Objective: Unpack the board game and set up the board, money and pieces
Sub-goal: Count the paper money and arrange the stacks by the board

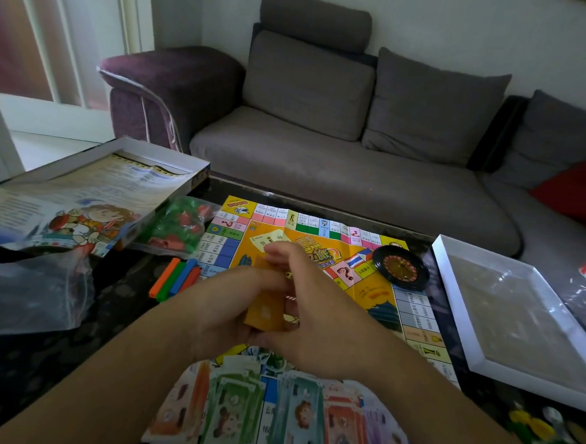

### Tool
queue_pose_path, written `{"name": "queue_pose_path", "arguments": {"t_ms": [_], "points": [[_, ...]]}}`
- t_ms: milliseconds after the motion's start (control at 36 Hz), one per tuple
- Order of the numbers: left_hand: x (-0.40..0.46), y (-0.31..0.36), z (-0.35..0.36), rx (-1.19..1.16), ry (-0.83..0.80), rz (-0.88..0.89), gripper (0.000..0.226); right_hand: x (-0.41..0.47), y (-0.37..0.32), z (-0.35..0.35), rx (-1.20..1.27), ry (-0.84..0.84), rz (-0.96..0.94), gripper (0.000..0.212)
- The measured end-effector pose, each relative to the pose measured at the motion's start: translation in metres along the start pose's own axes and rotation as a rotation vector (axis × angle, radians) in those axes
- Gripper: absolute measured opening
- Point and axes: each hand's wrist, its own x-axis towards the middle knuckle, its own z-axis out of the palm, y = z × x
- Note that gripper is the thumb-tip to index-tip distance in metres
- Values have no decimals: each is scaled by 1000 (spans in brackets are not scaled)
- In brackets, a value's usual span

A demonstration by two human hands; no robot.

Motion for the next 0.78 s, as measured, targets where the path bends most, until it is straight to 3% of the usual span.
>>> {"name": "queue_pose_path", "arguments": {"t_ms": [83, 194, 361, 472, 583, 694, 778], "points": [[1, 0, 0, 3, 33, 11, 38, -1, -2, -1, -6, 12, 18, 97], [2, 2, -2, 17, 25, 15, 35, -2, -5, -1, -51, 64, 46, 72], [7, 4, -14, -112, -44, -37, 42, 7, -3, -6, -32, 195, 113, 47], [18, 9, -35, -85, 87, -67, 52, 44, 15, -5, -48, 238, 235, 46], [25, 12, -49, -41, 306, 15, 31, 99, 44, 1, -179, 291, 373, 42], [29, 19, -58, -59, 328, 44, 23, 151, 72, 11, -328, 305, 445, 76], [31, 27, -60, -43, 338, 66, 21, 177, 77, 15, -436, 294, 489, 79]]}}
